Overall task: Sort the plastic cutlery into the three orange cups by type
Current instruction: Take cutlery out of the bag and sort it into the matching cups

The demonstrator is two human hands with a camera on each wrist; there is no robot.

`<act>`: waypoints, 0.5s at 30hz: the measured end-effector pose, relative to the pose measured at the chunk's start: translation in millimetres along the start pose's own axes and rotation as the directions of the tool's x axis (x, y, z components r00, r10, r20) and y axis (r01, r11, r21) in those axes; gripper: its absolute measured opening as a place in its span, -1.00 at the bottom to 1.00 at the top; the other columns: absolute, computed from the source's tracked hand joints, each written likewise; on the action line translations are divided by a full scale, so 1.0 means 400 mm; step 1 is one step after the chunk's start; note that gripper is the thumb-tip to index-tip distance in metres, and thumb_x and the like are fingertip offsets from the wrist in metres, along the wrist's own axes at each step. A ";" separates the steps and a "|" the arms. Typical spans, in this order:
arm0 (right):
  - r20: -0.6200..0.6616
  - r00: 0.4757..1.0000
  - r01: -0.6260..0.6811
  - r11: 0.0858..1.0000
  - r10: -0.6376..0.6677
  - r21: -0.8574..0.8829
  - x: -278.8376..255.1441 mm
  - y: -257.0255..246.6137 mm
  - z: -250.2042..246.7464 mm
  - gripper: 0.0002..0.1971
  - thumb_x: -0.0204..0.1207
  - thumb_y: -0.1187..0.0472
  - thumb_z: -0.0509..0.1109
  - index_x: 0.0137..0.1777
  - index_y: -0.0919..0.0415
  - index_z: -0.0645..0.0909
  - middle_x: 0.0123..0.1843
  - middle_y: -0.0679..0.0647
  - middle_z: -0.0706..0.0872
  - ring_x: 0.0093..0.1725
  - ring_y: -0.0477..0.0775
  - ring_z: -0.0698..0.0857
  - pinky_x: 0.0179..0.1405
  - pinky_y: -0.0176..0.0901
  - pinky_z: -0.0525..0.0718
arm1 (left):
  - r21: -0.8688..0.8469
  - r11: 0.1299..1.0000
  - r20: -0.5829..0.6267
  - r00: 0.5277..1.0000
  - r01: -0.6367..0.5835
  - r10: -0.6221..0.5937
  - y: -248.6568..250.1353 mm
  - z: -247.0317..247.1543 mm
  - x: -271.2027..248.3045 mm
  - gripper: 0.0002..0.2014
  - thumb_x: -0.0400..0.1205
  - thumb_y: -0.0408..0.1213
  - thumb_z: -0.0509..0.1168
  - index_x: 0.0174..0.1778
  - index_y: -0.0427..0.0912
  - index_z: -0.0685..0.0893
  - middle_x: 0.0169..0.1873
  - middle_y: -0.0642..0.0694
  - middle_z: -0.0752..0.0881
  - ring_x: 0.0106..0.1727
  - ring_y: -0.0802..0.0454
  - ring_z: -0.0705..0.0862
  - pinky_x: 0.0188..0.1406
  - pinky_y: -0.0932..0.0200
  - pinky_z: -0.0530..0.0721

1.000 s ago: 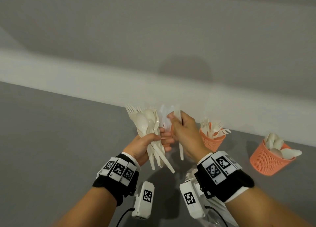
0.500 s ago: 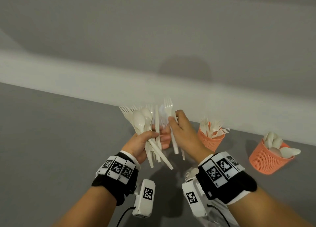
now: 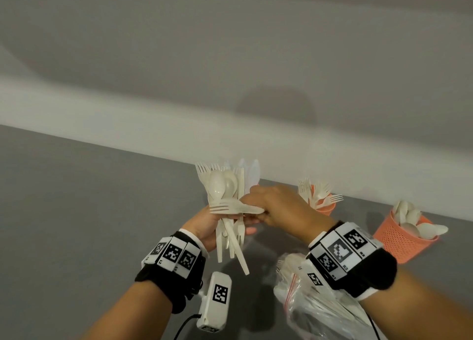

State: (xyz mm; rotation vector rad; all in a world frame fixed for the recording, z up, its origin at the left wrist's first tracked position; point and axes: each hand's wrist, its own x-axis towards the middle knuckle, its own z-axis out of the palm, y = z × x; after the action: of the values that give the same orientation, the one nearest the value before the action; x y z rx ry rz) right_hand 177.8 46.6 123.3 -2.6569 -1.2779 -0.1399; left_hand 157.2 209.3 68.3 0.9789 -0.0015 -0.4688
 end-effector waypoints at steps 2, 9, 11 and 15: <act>-0.061 0.997 0.053 0.996 -0.057 -0.077 -0.005 0.003 0.013 -0.79 0.49 0.15 0.23 -0.03 0.07 0.70 -0.20 0.00 0.65 -0.26 0.02 0.63 -0.41 0.02 0.67 | 0.000 1.000 0.000 1.000 0.012 -0.012 0.000 0.006 -0.002 -0.73 0.45 -0.46 0.34 0.06 -0.39 0.67 -0.08 -0.34 0.78 -0.02 -0.19 0.78 -0.17 0.00 0.80; -0.255 0.957 0.062 0.955 -0.140 -0.291 -0.034 0.040 0.016 -0.62 0.33 0.39 0.13 0.10 0.05 0.49 -0.16 0.08 0.58 -0.17 0.01 0.41 -0.62 -0.25 0.30 | -0.172 0.985 0.056 0.998 -0.016 0.026 0.019 -0.025 -0.009 -0.28 0.07 -0.46 0.53 0.23 -0.39 0.63 0.10 -0.43 0.71 0.05 -0.31 0.75 -0.02 -0.08 0.78; -0.287 0.952 0.008 0.947 -0.106 -0.321 -0.035 0.064 0.022 -0.62 0.28 0.35 0.02 0.02 0.12 0.54 -0.12 0.09 0.66 -0.13 0.01 0.36 -0.42 -0.29 0.29 | -0.162 0.987 0.066 0.998 -0.009 0.020 0.024 -0.027 -0.012 -0.46 0.26 -0.50 0.30 0.21 -0.42 0.59 0.04 -0.39 0.75 0.01 -0.21 0.78 -0.09 -0.02 0.80; -0.341 0.926 -0.225 0.961 0.159 -0.161 -0.026 0.093 0.032 -0.64 0.28 0.52 0.12 0.02 0.23 0.52 -0.10 0.13 0.66 0.00 0.16 0.48 -0.17 -0.13 0.18 | -0.170 0.985 -0.012 0.999 -0.044 0.043 0.026 -0.022 -0.006 -0.56 0.29 -0.50 0.13 0.09 -0.32 0.61 -0.28 -0.14 0.80 -0.41 0.05 0.77 -0.50 0.25 0.71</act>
State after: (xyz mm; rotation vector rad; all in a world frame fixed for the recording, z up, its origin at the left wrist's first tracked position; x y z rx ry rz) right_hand 200.3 18.6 104.2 -2.7494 -0.9346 -0.6795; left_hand 160.9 222.0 72.3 0.8115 0.0240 -0.4181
